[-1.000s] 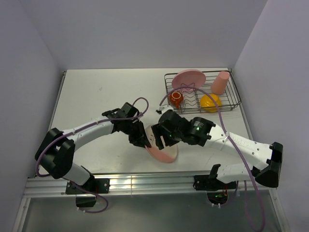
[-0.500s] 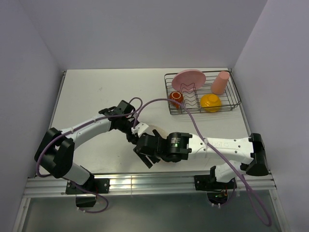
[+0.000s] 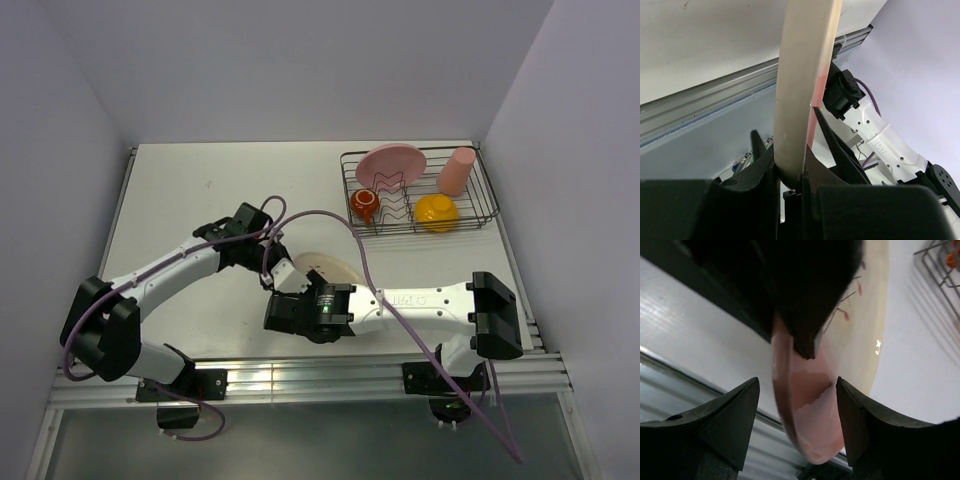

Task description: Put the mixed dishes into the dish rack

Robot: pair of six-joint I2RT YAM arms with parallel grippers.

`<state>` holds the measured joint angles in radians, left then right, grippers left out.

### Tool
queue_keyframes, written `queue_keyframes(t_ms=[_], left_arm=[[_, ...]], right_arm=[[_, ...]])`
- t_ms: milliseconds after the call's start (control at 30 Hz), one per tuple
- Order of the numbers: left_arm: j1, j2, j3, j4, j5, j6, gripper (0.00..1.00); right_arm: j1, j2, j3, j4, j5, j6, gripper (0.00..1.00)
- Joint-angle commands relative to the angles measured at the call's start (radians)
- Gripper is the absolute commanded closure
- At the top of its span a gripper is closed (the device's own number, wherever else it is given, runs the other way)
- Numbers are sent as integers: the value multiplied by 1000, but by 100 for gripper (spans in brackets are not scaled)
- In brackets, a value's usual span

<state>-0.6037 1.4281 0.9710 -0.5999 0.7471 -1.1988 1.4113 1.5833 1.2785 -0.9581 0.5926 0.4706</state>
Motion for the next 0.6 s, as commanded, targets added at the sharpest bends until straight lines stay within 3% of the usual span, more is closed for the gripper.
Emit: queue_keyframes(t_ms=[0, 100, 133, 200, 233, 500, 567], left_arm=[[10, -69, 61, 32, 132, 5, 100], [15, -77, 45, 41, 140, -1, 100], [16, -80, 37, 55, 141, -10, 100], [16, -84, 31, 64, 143, -19, 100], [18, -86, 26, 69, 143, -21, 100], [41, -92, 32, 81, 146, -16, 99], [54, -100, 35, 81, 140, -16, 82]], right_arm=[[6, 7, 36, 5, 162, -27, 30], [6, -6, 16, 10, 236, -43, 46], [8, -11, 13, 7, 252, -40, 59], [9, -22, 10, 7, 272, -40, 74], [11, -22, 13, 2, 276, -33, 98], [43, 14, 100, -73, 311, 28, 100], [51, 9, 111, -80, 312, 39, 100]])
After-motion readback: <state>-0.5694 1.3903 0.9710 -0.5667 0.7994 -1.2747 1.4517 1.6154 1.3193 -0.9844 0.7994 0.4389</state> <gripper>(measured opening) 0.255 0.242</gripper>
